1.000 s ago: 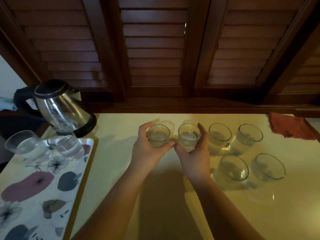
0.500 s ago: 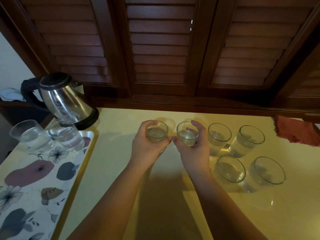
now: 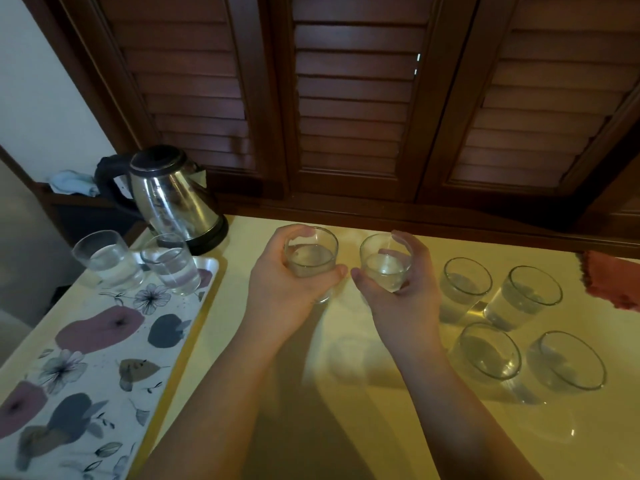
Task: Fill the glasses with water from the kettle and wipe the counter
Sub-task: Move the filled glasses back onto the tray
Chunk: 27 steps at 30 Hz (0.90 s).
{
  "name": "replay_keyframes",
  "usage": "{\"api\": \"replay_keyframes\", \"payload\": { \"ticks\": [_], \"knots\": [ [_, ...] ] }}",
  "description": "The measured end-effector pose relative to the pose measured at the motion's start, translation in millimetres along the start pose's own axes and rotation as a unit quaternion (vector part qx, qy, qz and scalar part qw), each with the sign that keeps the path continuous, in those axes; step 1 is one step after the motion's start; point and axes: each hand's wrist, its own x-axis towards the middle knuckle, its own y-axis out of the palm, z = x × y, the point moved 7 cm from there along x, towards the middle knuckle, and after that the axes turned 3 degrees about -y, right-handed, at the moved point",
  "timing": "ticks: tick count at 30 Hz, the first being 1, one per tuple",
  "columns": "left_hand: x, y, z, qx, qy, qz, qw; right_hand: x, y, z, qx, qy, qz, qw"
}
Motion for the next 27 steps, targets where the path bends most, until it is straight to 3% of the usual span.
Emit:
{"api": "replay_keyframes", "payload": {
  "ticks": [9, 27],
  "knots": [
    [-16, -93, -24, -0.027, 0.027, -0.016, 0.999, -32, 44, 56, 0.025, -0.005, 0.054, 0.998],
    [-29, -265, 49, 0.004, -0.023, -0.080, 0.997, -122, 191, 93, 0.071, -0.025, 0.191, 0.979]
  ]
}}
